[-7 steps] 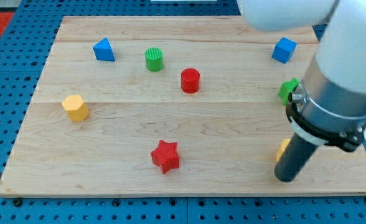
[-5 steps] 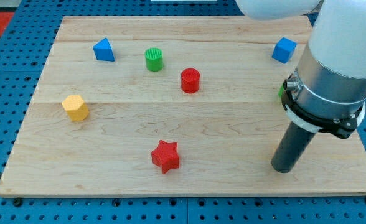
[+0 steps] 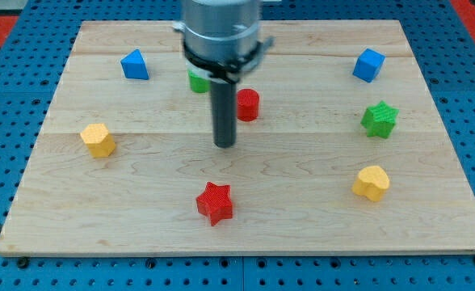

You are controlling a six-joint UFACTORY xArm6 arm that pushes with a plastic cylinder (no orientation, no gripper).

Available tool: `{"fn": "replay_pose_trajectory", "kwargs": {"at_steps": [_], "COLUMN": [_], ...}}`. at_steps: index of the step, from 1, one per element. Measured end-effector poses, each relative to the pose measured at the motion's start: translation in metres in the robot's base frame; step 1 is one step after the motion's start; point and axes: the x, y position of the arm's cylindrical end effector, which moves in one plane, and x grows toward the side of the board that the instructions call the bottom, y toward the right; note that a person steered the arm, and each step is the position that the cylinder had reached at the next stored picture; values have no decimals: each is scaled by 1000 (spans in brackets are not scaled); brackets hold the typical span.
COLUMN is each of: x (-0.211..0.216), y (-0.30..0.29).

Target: Slide the red circle right and down a bit

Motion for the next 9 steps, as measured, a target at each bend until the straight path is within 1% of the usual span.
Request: {"fn": "replay_pose_trajectory", "kwargs": {"at_steps": [1,2,3,4,5,6,7,8,9], "x": [-30,-49,-39,-43,-82,-58,-30,-38,-59], "y": [-30,-26,28,27,37,52,52,52,49]}}
